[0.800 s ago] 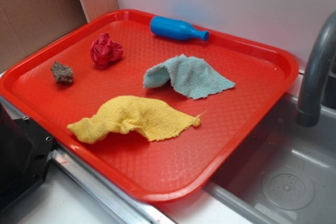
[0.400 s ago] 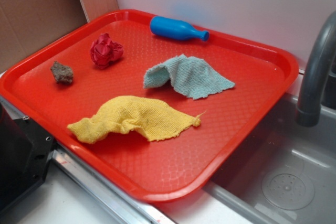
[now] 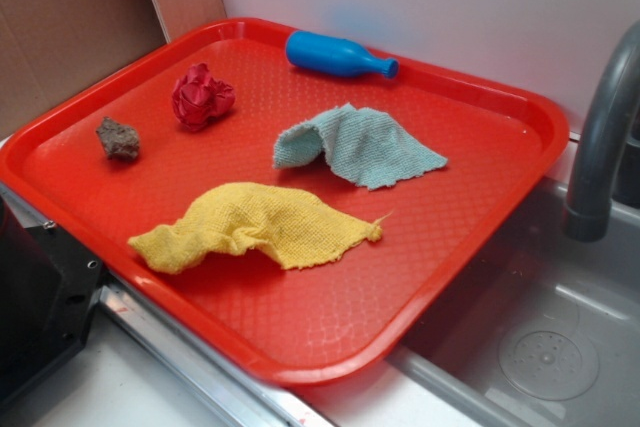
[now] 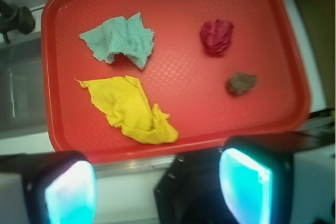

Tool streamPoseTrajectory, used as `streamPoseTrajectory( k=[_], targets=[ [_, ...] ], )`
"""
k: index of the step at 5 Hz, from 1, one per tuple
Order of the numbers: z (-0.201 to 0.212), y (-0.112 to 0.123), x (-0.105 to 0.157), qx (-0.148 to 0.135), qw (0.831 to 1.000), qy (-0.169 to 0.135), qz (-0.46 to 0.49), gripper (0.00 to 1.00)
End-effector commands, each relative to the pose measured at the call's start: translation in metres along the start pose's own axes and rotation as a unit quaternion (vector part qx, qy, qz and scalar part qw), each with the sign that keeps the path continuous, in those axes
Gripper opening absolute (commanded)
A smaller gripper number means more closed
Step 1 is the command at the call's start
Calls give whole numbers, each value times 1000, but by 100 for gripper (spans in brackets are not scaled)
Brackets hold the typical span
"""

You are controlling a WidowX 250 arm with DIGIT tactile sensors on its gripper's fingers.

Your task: Grab the yellow cloth.

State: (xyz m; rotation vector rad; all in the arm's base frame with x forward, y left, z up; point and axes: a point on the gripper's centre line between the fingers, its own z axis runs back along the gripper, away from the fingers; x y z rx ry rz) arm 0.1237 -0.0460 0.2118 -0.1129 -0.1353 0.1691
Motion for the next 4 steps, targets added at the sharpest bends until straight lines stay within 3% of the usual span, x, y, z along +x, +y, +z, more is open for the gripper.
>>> streamPoseTrajectory(
  k=[1,2,4],
  targets=[
    [-57,-8,18,-46,997,-23,53,100],
    [-90,-19,15,-53,997,-17,46,100],
    [-149,-40,2,2,999,8,37,100]
  ],
)
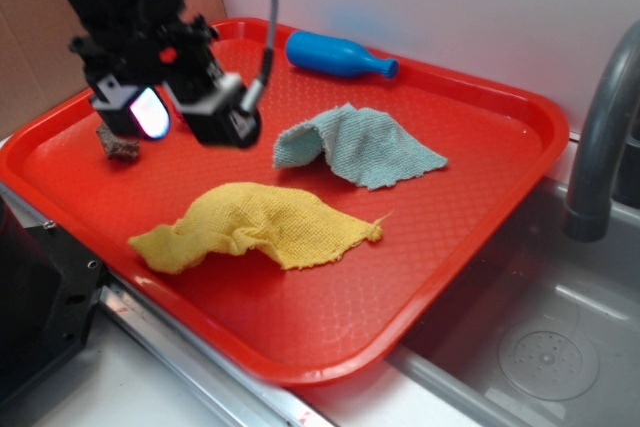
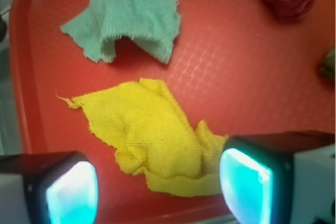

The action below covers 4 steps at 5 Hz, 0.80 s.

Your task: Grab the yellow cloth.

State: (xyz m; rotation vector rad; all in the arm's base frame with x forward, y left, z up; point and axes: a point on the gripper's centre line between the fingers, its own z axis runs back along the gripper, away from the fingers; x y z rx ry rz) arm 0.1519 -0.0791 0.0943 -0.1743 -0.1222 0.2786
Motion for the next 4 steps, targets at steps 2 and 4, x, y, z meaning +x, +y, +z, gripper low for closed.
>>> streamPoseTrajectory(
  k=[2,4],
  targets=[
    [-68,-12,-12,55,998,27,-27,100],
    [-75,-6,-14,86,996,26,-8,0]
  ],
)
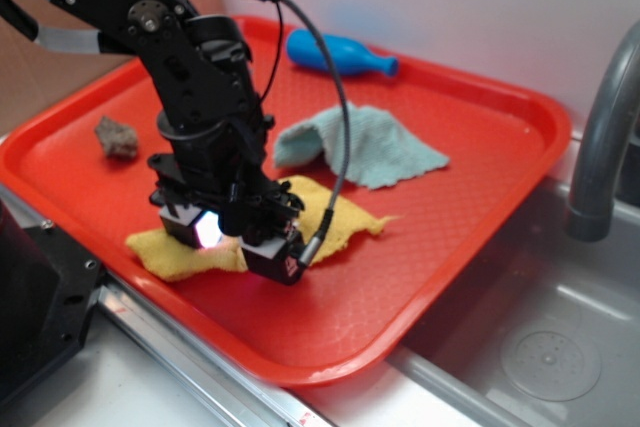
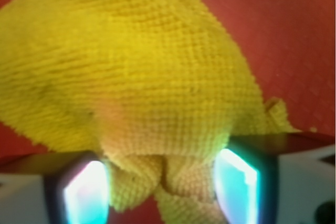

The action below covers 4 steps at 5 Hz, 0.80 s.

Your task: Grab the yellow cloth.

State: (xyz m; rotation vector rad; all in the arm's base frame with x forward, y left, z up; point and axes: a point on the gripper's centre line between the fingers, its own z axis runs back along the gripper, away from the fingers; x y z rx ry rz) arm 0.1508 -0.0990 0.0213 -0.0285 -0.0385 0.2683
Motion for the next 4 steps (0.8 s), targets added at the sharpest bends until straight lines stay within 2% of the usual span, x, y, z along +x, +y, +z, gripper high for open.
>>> streamPoseTrajectory(
  k=[1,3,4],
  targets=[
    [-1,0,1,16,1000,-3,7,0],
    [15,-2,9,27,999,-2,29,0],
    [48,-4,21,-8,1000,8,22,0]
  ],
)
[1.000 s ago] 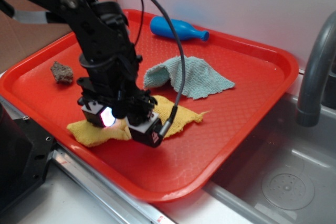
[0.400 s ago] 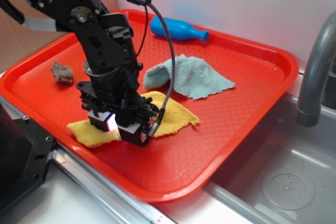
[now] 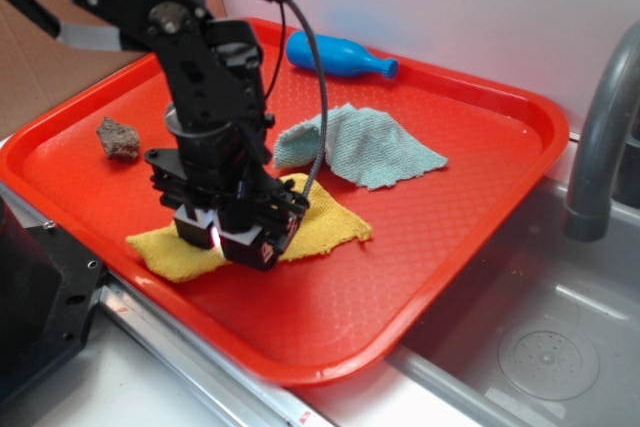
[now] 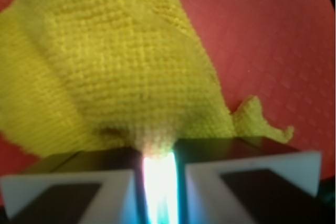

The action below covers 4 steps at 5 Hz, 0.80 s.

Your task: Grab the yellow cloth.

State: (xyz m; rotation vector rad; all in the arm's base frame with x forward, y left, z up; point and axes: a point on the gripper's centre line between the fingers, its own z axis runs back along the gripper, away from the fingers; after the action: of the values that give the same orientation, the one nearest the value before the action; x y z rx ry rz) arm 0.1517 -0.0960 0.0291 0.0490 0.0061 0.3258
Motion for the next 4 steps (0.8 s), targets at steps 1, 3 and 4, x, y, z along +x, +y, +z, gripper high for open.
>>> streamPoseTrajectory(
  k=[1,3,4],
  targets=[
    [84,2,28,-77,997,-10,-24,0],
    [166,26,50,-127,990,-32,-43,0],
    [184,32,54,-127,989,-51,-54,0]
  ],
)
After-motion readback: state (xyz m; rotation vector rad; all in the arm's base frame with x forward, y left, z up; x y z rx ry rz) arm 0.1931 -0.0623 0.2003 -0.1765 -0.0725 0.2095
